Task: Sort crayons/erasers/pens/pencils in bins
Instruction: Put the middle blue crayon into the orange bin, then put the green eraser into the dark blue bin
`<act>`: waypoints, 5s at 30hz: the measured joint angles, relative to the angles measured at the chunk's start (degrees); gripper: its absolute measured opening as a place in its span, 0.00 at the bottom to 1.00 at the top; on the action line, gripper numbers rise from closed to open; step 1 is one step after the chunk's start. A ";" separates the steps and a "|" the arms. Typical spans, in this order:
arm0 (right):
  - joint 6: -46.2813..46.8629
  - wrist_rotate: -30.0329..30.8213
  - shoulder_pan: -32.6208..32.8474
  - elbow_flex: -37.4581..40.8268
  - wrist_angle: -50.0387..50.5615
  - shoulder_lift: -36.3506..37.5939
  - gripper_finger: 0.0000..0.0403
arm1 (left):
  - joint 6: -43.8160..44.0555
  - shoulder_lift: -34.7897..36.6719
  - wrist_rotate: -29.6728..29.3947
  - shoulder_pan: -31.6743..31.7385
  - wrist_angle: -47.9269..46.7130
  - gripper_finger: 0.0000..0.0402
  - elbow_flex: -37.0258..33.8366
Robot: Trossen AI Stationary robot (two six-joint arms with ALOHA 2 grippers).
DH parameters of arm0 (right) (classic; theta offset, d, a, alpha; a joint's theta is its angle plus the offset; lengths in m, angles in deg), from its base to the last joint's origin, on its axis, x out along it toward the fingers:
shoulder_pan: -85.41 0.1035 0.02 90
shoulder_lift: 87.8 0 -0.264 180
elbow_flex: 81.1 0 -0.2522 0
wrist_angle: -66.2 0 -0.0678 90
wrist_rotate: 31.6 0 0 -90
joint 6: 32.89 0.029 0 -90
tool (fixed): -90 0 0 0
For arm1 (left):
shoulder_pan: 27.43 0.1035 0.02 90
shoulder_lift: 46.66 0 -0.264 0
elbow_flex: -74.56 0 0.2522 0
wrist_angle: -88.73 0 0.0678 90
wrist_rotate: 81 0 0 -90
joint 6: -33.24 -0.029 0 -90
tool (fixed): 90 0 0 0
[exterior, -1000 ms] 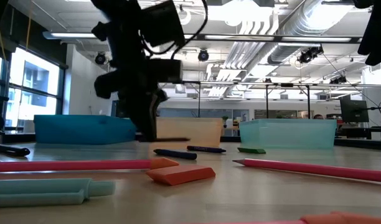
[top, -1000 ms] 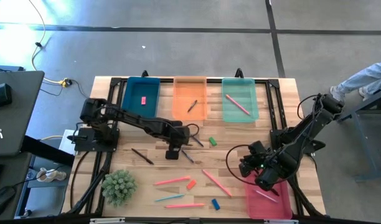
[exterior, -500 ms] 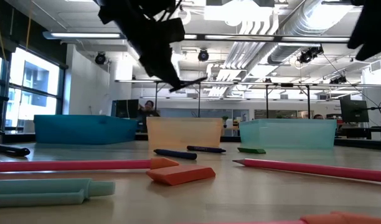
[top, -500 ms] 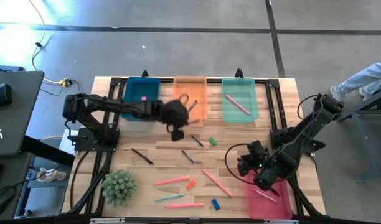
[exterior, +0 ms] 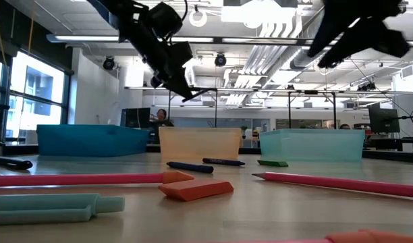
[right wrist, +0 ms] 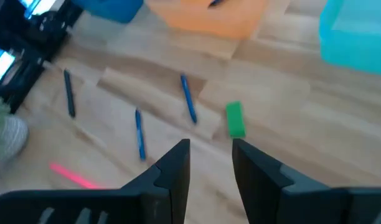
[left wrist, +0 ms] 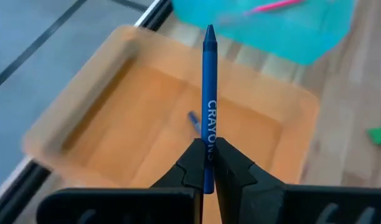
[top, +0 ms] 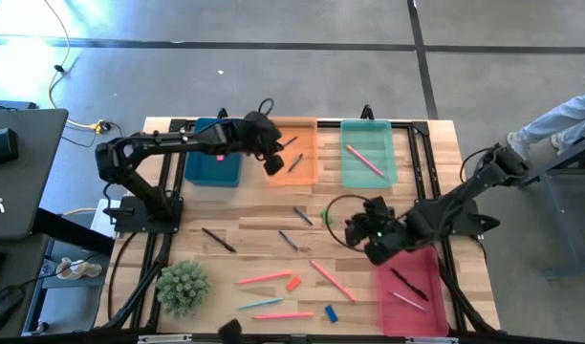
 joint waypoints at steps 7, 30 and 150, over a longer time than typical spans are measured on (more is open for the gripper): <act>-7.48 -1.50 -8.20 0.00 -3.86 0.00 0.28 | -1.43 0.04 0.18 4.24 -5.39 0.01 5.91; -31.24 -6.68 -27.75 0.00 -6.63 0.00 0.28 | 9.53 -14.62 4.39 0.49 -6.09 0.01 6.08; -32.17 -36.29 -26.53 -12.46 -1.64 -30.42 0.46 | 23.29 23.87 1.49 -13.00 -21.55 0.20 -10.20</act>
